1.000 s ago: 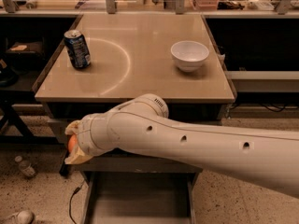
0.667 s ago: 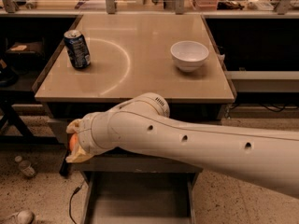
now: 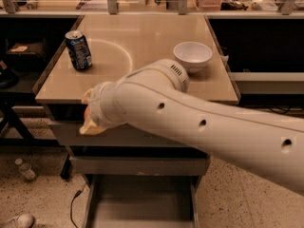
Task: Pick orange from bottom drawer and place on counter
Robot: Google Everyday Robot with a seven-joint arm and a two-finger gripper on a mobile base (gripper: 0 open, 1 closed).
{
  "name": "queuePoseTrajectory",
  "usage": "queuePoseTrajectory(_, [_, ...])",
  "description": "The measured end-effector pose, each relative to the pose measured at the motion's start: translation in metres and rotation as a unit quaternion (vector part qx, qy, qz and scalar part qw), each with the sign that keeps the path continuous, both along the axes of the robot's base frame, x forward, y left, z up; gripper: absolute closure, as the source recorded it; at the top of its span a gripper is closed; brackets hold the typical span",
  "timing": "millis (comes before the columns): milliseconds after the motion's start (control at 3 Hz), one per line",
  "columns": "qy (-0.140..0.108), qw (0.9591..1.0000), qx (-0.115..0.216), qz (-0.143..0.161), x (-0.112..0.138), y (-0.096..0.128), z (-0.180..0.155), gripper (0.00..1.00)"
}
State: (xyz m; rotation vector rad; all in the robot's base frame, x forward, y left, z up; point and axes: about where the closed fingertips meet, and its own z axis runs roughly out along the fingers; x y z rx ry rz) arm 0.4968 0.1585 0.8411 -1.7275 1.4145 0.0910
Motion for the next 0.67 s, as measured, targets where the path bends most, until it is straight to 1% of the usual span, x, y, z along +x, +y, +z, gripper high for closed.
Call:
queuePoseTrajectory(333, [-0.013, 0.9992, -0.020, -0.031, 0.027, -0.019, 0.028, 1.00])
queuePoseTrajectory(667, [-0.012, 0.9978, -0.037, -0.054, 0.099, -0.030, 0.066, 1.00])
